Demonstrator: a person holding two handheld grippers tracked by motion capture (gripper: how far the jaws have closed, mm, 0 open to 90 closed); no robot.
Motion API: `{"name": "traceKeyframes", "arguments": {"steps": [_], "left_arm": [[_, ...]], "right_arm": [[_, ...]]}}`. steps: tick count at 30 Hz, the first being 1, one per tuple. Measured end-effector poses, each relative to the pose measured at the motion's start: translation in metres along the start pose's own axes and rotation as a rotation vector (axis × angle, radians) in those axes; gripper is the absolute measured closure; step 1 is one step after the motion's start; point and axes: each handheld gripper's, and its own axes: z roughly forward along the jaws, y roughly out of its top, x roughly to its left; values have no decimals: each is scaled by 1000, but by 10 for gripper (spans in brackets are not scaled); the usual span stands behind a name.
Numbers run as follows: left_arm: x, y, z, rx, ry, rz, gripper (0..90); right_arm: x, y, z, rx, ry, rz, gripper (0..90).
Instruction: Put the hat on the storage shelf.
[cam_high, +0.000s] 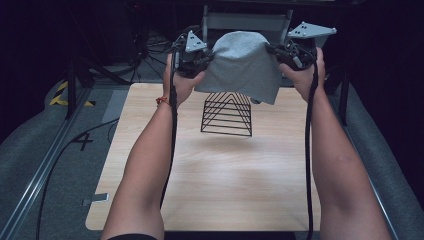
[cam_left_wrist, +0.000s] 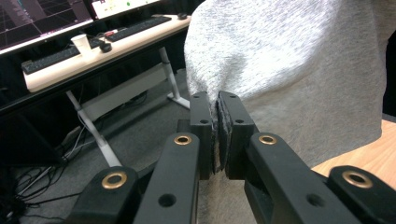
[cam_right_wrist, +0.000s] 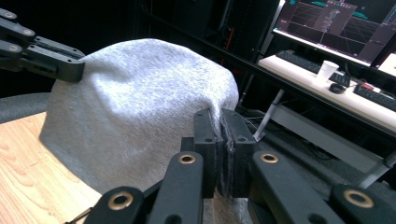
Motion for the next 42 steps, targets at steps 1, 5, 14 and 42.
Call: {"name": "traceKeyframes", "arguments": {"steps": [1, 5, 14, 42], "left_arm": [[-2, 0, -1, -3, -5, -4, 852], [-3, 0, -3, -1, -20, -13, 852], [-5, 12, -13, -24, -39, -17, 853], [-7, 12, 3, 17, 21, 48, 851]], "right_arm": [[0, 0, -2, 2, -2, 5, 862], [1, -1, -3, 15, -5, -4, 862], [-1, 5, -10, 12, -18, -7, 861], [-5, -4, -9, 4, -25, -5, 861]]}}
